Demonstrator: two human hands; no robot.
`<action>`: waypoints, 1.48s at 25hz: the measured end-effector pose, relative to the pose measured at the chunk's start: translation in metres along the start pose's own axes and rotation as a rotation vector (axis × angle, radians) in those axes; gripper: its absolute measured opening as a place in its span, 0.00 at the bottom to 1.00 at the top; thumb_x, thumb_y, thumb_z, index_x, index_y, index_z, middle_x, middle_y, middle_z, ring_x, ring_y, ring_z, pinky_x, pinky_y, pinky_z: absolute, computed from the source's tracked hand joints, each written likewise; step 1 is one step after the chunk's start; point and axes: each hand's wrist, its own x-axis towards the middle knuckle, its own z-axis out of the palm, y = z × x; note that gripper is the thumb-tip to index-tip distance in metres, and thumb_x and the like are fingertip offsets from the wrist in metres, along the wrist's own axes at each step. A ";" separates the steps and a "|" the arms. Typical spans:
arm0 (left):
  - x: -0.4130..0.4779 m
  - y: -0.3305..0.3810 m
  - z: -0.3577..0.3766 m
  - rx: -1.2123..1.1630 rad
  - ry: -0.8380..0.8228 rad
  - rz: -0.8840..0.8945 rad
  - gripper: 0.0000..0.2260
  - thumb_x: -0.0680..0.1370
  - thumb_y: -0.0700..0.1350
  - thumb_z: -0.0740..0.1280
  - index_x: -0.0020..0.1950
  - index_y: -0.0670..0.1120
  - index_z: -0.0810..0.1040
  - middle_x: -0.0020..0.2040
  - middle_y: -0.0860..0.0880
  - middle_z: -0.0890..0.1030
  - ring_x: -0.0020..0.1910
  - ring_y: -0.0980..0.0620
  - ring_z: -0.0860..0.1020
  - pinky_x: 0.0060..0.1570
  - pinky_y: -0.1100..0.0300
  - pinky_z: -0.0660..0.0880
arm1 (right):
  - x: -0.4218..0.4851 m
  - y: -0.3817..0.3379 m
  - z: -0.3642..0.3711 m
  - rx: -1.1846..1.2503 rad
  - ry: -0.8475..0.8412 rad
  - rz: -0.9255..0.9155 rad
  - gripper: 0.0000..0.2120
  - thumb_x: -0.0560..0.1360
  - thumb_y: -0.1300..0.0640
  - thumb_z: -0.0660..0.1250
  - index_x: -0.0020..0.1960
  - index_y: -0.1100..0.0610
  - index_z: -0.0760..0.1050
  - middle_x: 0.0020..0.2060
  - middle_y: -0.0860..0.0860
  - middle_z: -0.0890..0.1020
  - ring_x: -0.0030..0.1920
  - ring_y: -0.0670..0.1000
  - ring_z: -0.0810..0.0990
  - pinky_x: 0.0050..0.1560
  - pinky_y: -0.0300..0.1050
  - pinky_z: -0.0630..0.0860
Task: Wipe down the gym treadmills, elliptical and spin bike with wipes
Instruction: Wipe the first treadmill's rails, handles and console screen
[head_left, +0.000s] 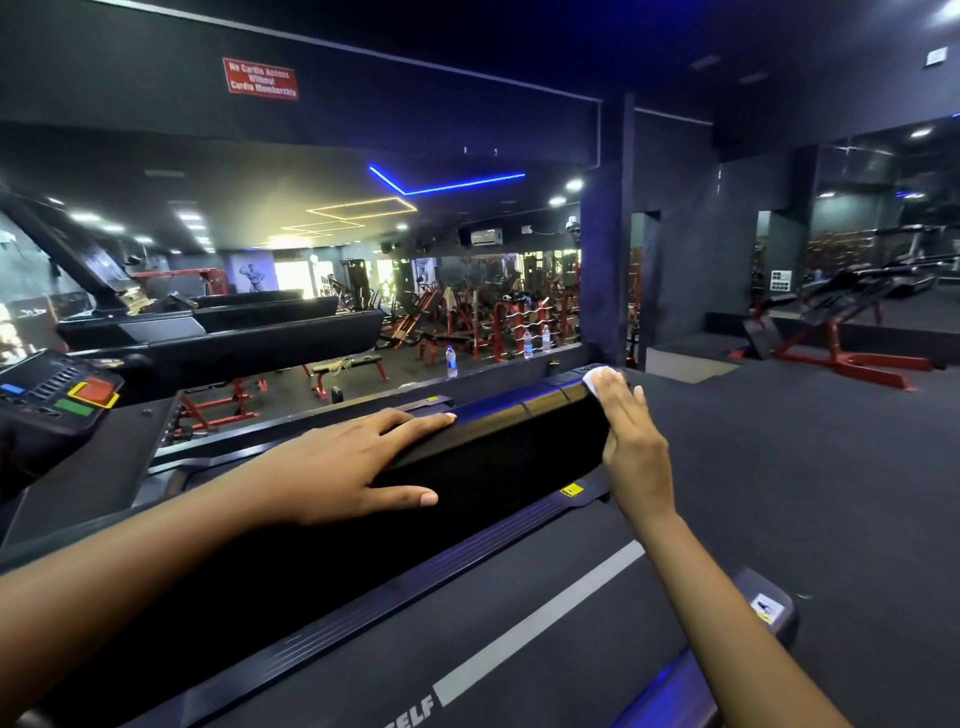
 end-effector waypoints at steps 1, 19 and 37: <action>0.000 0.000 0.000 -0.006 -0.001 0.005 0.36 0.68 0.74 0.47 0.73 0.68 0.38 0.75 0.59 0.56 0.69 0.58 0.64 0.65 0.62 0.65 | 0.006 0.003 -0.005 0.011 -0.006 0.057 0.29 0.70 0.79 0.60 0.67 0.59 0.71 0.65 0.54 0.74 0.66 0.53 0.72 0.73 0.39 0.53; 0.001 -0.002 0.004 -0.021 0.010 0.031 0.34 0.62 0.78 0.40 0.63 0.74 0.28 0.75 0.59 0.55 0.69 0.58 0.64 0.65 0.62 0.66 | 0.063 0.035 -0.021 0.054 -0.395 -0.064 0.22 0.73 0.71 0.60 0.64 0.56 0.74 0.62 0.52 0.77 0.62 0.53 0.75 0.64 0.44 0.67; 0.000 0.002 0.002 0.007 0.011 0.006 0.36 0.60 0.78 0.41 0.65 0.73 0.31 0.74 0.57 0.57 0.69 0.56 0.66 0.62 0.64 0.65 | -0.059 -0.015 0.002 0.245 0.262 0.340 0.22 0.69 0.71 0.56 0.60 0.65 0.76 0.55 0.59 0.81 0.53 0.54 0.80 0.56 0.23 0.66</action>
